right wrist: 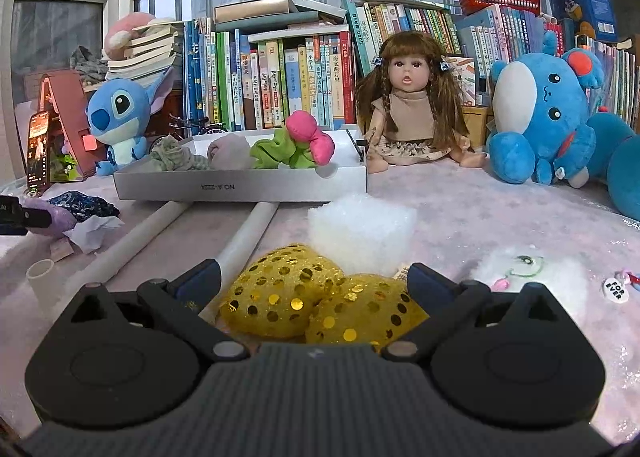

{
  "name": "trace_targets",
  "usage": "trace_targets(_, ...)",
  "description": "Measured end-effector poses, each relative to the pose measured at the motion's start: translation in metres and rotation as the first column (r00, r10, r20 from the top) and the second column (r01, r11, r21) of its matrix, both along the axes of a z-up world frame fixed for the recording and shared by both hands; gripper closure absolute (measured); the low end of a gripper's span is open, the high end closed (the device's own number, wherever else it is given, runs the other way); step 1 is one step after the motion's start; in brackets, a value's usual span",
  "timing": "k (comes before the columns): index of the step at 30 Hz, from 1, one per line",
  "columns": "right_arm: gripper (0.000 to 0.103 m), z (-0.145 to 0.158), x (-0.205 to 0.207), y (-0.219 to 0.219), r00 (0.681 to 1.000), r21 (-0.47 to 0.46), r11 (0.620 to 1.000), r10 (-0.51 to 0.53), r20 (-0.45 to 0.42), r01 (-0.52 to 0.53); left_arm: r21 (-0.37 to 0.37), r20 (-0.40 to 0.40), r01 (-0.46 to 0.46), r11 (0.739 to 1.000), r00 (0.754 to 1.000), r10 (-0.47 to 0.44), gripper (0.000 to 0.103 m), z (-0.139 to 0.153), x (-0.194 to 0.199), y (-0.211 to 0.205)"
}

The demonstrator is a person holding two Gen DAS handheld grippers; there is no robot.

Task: Organize soft objects
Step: 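Close the left tool on the purple plush while the right tool lowers over the sequin balls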

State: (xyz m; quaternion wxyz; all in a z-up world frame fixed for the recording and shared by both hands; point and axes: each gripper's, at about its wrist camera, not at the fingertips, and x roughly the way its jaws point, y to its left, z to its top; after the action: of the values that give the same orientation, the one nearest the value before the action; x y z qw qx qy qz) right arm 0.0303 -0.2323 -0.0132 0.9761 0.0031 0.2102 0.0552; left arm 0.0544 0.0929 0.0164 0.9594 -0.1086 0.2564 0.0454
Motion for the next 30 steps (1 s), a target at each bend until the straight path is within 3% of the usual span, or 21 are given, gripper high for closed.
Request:
trace_targets(12, 0.003, 0.000, -0.002, 0.003, 1.000, -0.005, 1.000, 0.000, 0.009, 0.000, -0.006, 0.041, 0.070, 0.997, 0.997, -0.070, 0.058, 0.015, -0.011, -0.010)
trace_targets(25, 0.000, -0.003, 0.012, -0.002, 0.996, 0.017, 0.999, -0.042, -0.085, 0.044, 0.002, 0.037, 0.079, 0.997, 0.996, -0.079, 0.059, 0.013, -0.014, -0.011)
trace_targets(27, 0.000, -0.003, 0.014, -0.002, 0.995, 0.021, 0.999, -0.039, -0.095, 0.042, 0.009, 0.038, 0.079, 0.997, 0.996, -0.079, 0.058, 0.012, -0.014, -0.012)
trace_targets(30, 0.000, -0.003, 0.017, -0.002, 0.993, 0.023, 0.998, -0.047, -0.109, 0.050, 0.024, 0.056, 0.041, 0.999, 0.998, -0.042, 0.047, 0.010, -0.014, -0.013)
